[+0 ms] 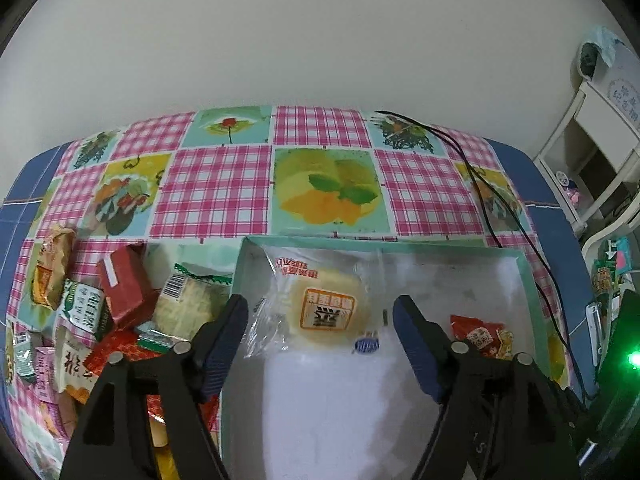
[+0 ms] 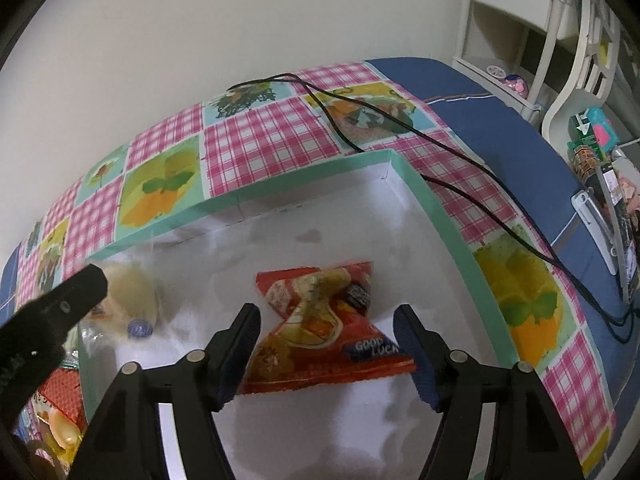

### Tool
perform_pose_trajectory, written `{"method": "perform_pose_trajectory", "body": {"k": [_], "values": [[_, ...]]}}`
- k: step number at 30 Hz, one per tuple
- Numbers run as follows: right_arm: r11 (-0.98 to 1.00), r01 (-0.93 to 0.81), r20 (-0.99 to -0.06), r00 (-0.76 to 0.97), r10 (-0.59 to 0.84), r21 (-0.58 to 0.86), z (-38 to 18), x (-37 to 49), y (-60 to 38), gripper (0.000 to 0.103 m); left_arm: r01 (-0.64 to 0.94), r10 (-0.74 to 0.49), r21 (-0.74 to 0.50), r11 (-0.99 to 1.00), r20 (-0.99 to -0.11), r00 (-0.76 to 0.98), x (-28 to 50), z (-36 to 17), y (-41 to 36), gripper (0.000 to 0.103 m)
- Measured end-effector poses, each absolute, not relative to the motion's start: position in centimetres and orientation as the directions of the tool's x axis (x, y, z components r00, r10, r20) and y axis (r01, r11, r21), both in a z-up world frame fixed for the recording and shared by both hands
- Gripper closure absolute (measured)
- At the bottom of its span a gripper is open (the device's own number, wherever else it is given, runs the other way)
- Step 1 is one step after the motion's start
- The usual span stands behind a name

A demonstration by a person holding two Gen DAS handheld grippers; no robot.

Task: Organize snacks
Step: 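Carry the cream bun into the white tray and release it while the right tool drops the red bag there, then move the right tool back over the snack pile toward the yellow bread packet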

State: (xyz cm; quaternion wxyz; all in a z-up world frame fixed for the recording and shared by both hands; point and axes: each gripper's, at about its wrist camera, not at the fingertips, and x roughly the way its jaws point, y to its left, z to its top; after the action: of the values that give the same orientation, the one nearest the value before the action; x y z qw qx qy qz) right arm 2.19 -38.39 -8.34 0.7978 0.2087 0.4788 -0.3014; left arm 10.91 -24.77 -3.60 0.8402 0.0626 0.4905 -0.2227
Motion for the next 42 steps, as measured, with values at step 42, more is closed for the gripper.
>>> {"method": "perform_pose_trajectory", "body": {"k": [42], "values": [[0.857,0.513,-0.89,0.416,-0.187,0.06,-4.4,-5.4,-27.5,0.0,0.123,-0.093,-0.043,0.991,-0.896,0.434,3.7,-3.3,-8.6,0.0]]}}
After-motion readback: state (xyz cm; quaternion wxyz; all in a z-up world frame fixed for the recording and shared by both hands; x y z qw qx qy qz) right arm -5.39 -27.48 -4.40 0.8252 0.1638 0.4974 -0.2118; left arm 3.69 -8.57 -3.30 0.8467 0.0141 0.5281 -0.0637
